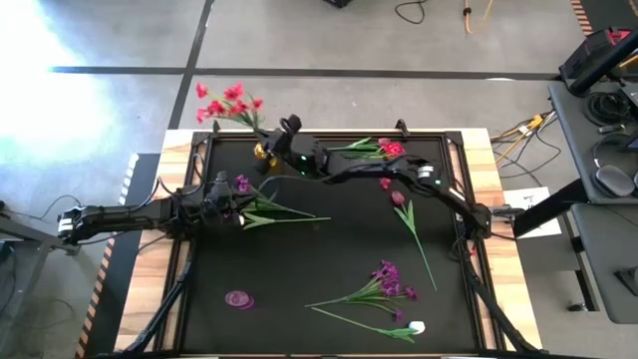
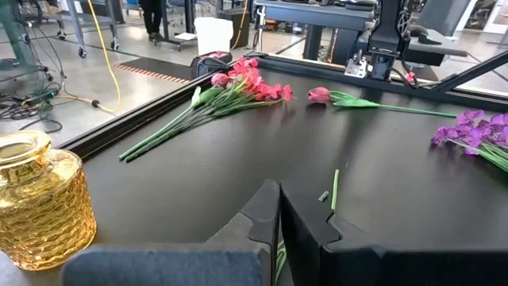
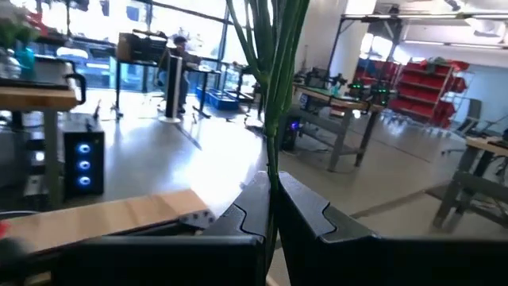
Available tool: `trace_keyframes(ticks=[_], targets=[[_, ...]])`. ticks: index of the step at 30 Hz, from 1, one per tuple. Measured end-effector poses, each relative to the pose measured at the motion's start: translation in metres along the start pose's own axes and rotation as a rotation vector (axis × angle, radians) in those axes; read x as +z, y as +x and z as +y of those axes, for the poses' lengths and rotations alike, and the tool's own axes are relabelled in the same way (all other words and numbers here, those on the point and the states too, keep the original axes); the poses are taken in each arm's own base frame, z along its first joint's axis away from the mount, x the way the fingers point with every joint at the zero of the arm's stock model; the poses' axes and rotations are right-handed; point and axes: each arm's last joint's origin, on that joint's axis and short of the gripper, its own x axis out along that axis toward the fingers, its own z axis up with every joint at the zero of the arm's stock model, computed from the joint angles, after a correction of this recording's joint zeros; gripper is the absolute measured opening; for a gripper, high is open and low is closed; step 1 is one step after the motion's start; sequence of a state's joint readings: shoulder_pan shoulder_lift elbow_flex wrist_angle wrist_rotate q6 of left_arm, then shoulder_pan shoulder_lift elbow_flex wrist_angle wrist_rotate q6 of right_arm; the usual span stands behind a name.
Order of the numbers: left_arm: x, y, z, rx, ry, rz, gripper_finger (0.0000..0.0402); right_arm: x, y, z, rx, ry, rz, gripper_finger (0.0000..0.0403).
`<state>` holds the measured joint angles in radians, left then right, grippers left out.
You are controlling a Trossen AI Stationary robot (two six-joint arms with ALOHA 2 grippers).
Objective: Sort flowers into vase by color
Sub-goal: Put the right red flowers into the yellow vase
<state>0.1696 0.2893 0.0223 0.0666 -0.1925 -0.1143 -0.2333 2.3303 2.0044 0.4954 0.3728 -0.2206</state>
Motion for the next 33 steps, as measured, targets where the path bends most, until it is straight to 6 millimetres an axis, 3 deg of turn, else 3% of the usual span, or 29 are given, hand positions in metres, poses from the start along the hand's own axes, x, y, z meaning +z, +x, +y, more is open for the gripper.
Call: trace_keyframes(ticks=[6,10,33], targets=[[0.0,0.0,0.0,0.0,0.0,0.001,0.0,-0.011,0.028,-0.008,-0.017,-0.02,0.039,0.0013],[0.0,0.0,0.0,0.0,0.0,0.0,0.0,-0.015,0.037,-0.009,-0.023,-0.048,0.057,0.0013],[0.0,0.0,0.0,0.0,0.0,0.001,0.0,-0.035,0.041,-0.018,-0.078,0.094,0.202,0.0013]])
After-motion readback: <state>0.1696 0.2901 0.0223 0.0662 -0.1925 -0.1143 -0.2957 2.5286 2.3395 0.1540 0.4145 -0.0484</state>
